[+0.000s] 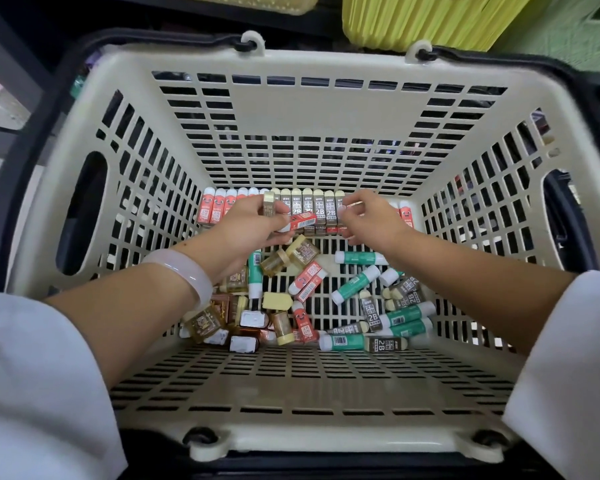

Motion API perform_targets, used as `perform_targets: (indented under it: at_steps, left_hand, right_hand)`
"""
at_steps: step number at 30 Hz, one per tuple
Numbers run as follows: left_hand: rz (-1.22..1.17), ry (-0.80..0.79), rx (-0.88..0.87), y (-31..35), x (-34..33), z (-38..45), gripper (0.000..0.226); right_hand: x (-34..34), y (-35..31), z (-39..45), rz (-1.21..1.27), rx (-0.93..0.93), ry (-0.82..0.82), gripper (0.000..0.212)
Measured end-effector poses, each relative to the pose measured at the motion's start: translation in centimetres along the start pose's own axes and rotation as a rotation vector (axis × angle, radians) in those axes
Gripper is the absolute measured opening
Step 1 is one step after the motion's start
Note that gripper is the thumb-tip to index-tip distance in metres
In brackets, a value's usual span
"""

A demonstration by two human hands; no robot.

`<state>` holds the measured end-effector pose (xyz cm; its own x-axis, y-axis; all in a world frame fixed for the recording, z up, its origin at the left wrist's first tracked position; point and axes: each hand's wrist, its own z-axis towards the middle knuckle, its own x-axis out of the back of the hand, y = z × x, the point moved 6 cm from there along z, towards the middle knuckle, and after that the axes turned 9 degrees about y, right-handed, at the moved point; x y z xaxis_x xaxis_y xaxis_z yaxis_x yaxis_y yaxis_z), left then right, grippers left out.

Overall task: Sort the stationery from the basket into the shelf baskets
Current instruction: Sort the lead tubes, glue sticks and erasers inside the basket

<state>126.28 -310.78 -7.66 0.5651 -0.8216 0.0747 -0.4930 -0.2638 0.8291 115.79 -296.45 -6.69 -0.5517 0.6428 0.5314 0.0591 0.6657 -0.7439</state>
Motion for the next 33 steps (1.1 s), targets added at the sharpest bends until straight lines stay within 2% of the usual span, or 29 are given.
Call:
perform_targets:
  at_steps: [3,5,7,10,14,16,19,24,26,28,29,33]
  left_hand:
    - [-0.025,-0.046,-0.020,0.2,-0.6,-0.4,0.011]
    - [-0.019,-0.081,-0.027,0.3,-1.0,-0.6,0.011]
    - [-0.020,-0.088,-0.018,0.3,-1.1,-0.6,0.008]
    - [-0.003,-0.057,0.017,0.2,-0.8,-0.6,0.002]
    - [0.125,-0.042,0.033,-0.2,-0.6,-0.7,0.020]
    - [0.240,-0.036,-0.008,-0.2,-0.6,-0.7,0.032]
    - [0.367,-0.023,-0.049,-0.1,-0.5,-0.6,0.040]
    - [0.340,-0.041,-0.050,0.0,-0.2,-0.5,0.018]
    - [0.339,-0.042,-0.042,-0.3,-0.3,-0.5,0.017]
    - [0.329,-0.007,-0.062,-0.1,-0.2,-0.6,0.015]
    - [0.322,0.017,-0.082,0.1,-0.1,-0.6,0.015]
    - [0.259,0.043,-0.134,0.7,-0.1,-0.5,0.027]
  right_hand:
    - [-2.3,-0.6,-1.5,0.302,-0.098,-0.205,0.015]
    - [-3.1,-0.7,-1.7,0.462,-0.160,-0.210,0.017]
    - [-2.7,-0.8,-1.2,0.467,-0.155,-0.150,0.013]
    - [-0.7,-0.2,0.1,0.407,-0.139,0.006,0.018]
    - [2.3,2.2,1.7,0.228,-0.153,0.292,0.029]
    - [2.7,3.2,2.2,0.109,-0.166,0.365,0.028]
    - [1.8,3.8,2.9,0.105,-0.167,0.294,0.018]
    - [1.4,3.7,2.7,0.126,-0.156,0.250,0.020]
    - [1.8,3.2,2.3,0.016,-0.122,0.262,0.024]
    - [1.7,1.6,1.2,-0.167,-0.014,0.282,0.024]
    - [1.1,0.7,0.6,-0.179,0.054,0.253,0.026]
    - [-3.5,-1.6,-2.9,0.121,0.132,-0.177,0.027]
